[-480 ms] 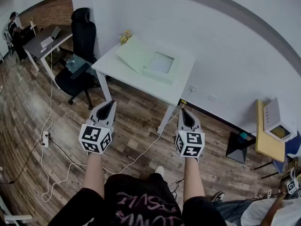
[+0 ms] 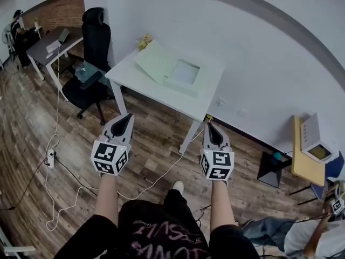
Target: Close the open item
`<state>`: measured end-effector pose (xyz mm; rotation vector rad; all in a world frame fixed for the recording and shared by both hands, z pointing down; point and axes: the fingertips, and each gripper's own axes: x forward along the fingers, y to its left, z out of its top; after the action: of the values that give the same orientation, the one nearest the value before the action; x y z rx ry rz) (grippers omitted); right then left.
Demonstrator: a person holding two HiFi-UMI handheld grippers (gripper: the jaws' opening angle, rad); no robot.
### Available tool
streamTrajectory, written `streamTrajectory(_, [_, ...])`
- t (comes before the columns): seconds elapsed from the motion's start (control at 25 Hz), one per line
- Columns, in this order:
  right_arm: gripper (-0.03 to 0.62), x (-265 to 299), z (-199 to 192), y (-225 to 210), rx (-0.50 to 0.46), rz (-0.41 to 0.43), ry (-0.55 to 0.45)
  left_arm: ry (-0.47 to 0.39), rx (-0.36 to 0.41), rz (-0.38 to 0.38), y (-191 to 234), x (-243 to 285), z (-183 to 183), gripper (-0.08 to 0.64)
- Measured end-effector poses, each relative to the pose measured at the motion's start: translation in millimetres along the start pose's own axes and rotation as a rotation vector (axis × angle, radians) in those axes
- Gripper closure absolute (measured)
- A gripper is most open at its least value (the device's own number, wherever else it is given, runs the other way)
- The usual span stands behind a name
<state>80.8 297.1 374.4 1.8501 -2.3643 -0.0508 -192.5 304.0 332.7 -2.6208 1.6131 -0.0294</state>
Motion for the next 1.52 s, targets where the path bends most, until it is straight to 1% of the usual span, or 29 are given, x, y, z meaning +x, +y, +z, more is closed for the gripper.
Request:
streamTrajectory(0.2, [0.566,14.2,-2.6,0.3,-0.028,0.002,0.02,0.011,-0.015,-0.005,5.1,12.3,-8.1,0.549])
streamTrajectory(0.4, [0.566,44.9,-12.5,-11.2,0.009,0.006,0.039,0.039,-0.006,-0.009,13.5,41.4,-19.2,0.549])
streamTrajectory(0.52, [0.566,69.8,-17.9,-18.1,0.015,0.005,0.051,0.056,-0.019,-0.001,26.9,61.6,-27.2,0.549])
streamTrajectory(0.72, [0.566,115.3,-31.1,-34.8,0.039,0.013,0.077,0.083,-0.036,0.015,46.4,104.1,-40.9,0.549])
streamTrajectory(1.0, [0.566,197.8,-35.9,-65.0,0.045,0.029,0.094,0.121,-0.041,0.04,74.4,180.2,-56.7,0.549])
streamTrajectory(1.24, [0.566,258.7,-36.2,-97.1,0.048,0.055,0.109,0.143,-0.041,0.066,88.4,241.5,-56.7,0.549])
streamTrajectory(1.52, [0.566,304.3,-34.1,-117.0,0.059,0.091,0.117,0.168,-0.045,0.099,96.9,280.5,-62.2,0.549])
